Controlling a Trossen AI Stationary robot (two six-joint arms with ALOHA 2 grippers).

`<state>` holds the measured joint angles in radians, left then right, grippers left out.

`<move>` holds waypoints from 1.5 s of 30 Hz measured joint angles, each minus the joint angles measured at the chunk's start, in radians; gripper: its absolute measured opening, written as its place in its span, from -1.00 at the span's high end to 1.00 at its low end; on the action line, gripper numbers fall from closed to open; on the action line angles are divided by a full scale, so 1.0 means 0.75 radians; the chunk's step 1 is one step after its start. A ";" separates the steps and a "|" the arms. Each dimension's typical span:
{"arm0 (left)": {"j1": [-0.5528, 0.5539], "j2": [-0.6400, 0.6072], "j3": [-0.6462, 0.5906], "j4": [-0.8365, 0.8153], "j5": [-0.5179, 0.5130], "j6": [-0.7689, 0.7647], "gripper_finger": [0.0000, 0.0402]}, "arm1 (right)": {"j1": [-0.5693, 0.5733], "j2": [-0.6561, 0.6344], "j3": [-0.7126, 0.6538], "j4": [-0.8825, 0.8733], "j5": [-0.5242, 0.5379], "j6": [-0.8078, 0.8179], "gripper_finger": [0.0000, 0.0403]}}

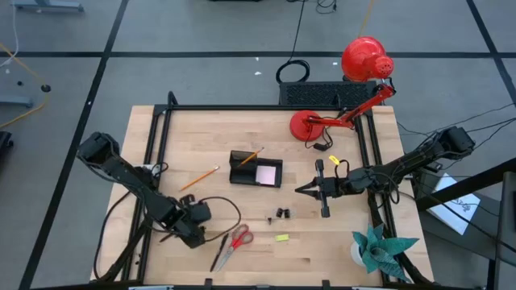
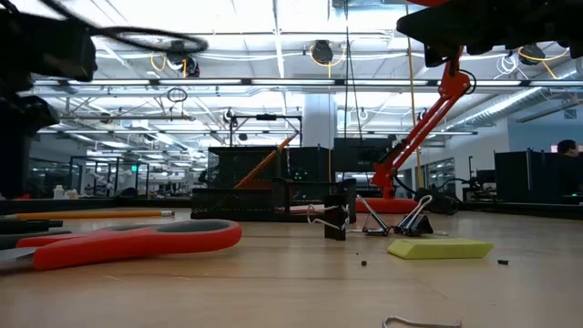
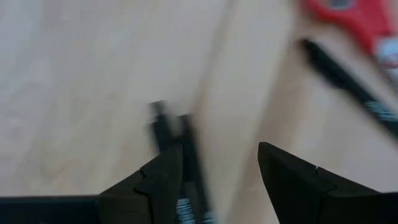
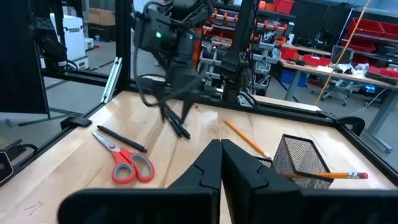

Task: Pick and place office supplies into organizer
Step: Put the black pen into the black desk organizer

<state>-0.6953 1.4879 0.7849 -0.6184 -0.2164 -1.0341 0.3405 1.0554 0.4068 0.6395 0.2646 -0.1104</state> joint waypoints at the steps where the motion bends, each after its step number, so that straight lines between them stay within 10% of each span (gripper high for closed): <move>1: 0.011 0.000 0.000 -0.030 -0.004 -0.010 -0.08 | 0.000 0.000 0.000 0.000 0.000 0.000 1.00; 45: 0.103 -0.004 -0.114 -0.023 -0.003 0.064 -0.08 | 0.000 0.000 0.000 0.000 0.000 -0.004 1.00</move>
<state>-0.6183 1.4852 0.6996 -0.6355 -0.2183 -0.9861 0.3404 1.0555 0.4068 0.6393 0.2646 -0.1132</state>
